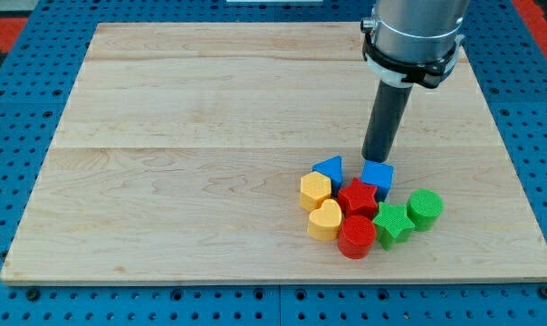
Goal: Point your arm diagonally below green circle
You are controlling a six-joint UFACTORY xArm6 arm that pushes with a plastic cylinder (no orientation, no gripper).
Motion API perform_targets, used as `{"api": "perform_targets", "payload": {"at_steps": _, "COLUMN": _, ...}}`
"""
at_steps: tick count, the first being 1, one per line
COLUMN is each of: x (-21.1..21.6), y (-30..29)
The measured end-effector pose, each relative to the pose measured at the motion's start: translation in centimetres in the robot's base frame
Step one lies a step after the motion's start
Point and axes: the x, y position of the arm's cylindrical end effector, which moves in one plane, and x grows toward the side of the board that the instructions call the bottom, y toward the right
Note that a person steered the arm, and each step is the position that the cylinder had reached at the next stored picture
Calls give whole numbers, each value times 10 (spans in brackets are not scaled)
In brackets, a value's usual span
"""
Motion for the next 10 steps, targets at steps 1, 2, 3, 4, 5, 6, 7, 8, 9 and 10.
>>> {"api": "perform_targets", "payload": {"at_steps": 1, "x": -16, "y": 3}}
{"api": "perform_targets", "payload": {"at_steps": 2, "x": -60, "y": 84}}
{"api": "perform_targets", "payload": {"at_steps": 3, "x": -14, "y": 163}}
{"api": "perform_targets", "payload": {"at_steps": 4, "x": 64, "y": 189}}
{"api": "perform_targets", "payload": {"at_steps": 5, "x": 130, "y": 189}}
{"api": "perform_targets", "payload": {"at_steps": 6, "x": 136, "y": 198}}
{"api": "perform_targets", "payload": {"at_steps": 7, "x": 139, "y": 190}}
{"api": "perform_targets", "payload": {"at_steps": 8, "x": 140, "y": 132}}
{"api": "perform_targets", "payload": {"at_steps": 9, "x": 140, "y": 110}}
{"api": "perform_targets", "payload": {"at_steps": 10, "x": 140, "y": 99}}
